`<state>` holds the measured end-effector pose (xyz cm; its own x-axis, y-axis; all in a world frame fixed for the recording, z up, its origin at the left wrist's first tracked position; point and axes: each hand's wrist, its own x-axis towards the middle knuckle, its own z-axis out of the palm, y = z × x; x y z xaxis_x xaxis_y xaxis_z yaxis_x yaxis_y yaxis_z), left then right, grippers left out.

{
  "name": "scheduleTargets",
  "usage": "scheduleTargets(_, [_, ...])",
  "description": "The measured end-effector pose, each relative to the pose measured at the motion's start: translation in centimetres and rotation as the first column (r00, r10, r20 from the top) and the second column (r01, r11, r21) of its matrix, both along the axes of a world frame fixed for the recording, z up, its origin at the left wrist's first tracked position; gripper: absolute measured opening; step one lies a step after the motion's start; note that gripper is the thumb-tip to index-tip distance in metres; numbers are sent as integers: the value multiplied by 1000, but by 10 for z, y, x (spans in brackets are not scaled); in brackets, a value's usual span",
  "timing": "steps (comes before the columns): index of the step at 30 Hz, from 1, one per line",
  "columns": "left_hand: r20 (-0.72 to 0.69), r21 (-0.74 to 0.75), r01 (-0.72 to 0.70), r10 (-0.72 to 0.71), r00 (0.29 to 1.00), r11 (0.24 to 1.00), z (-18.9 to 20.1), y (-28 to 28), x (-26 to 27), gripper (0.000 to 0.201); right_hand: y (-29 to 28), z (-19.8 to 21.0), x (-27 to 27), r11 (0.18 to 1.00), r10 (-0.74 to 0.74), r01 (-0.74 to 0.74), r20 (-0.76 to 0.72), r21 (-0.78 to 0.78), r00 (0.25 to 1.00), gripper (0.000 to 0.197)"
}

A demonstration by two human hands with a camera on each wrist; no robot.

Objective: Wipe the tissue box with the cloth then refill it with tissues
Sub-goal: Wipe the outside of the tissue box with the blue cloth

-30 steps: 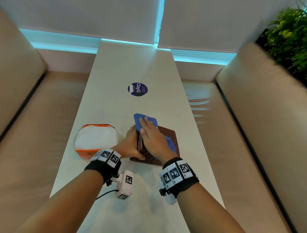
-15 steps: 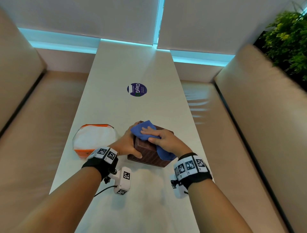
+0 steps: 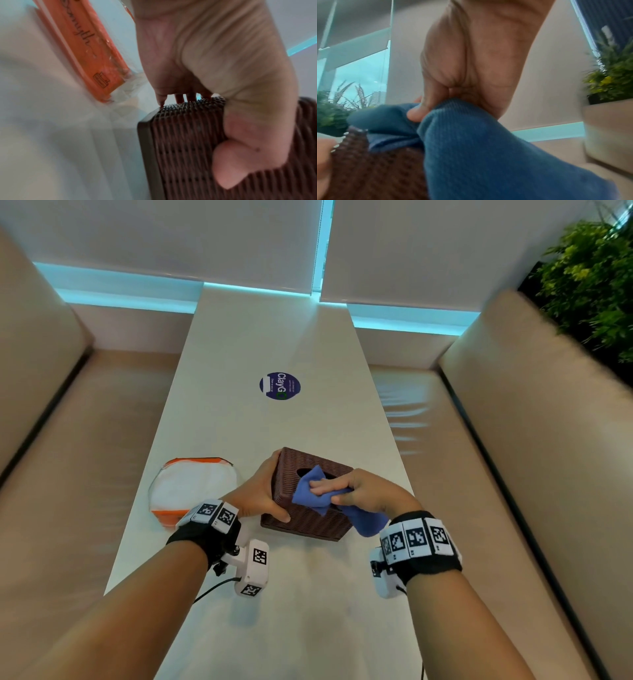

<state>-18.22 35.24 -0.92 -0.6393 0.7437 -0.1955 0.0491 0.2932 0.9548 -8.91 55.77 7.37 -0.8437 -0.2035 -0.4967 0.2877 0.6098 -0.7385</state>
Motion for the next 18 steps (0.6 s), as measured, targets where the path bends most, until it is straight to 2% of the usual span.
scheduleTargets(1, [-5,10,-3,3,1000,1000,0,0,1,121,2,4,0,997,-58,58,-13,43,998,38])
scheduleTargets(3, [-20,23,3,-2,1000,1000,0,2,2,116,2,9,-3,970,-196,215,-157,116,968,37])
scheduleTargets(5, [-44,21,11,-10,999,1000,3,4,3,109,-6,13,-11,934,-321,352,-293,56,900,41])
scheduleTargets(7, [-77,15,11,-10,997,1000,2,6,2,107,-23,9,-20,937,-322,348,-305,35,896,45])
scheduleTargets(9, [-102,-10,-2,1,995,1000,0,6,1,110,-46,-6,-25,954,-271,295,-252,60,929,47])
scheduleTargets(12, [-109,-39,-23,19,994,999,1,5,-1,115,-67,-29,-28,929,-115,194,-253,314,961,52])
scheduleTargets(13, [-120,-43,-28,22,993,999,1,5,-2,115,-66,-34,-31,910,-114,205,-259,359,959,53])
scheduleTargets(18, [-118,-51,-66,60,991,997,0,8,-1,121,-27,-43,-36,828,-312,364,-189,426,931,47])
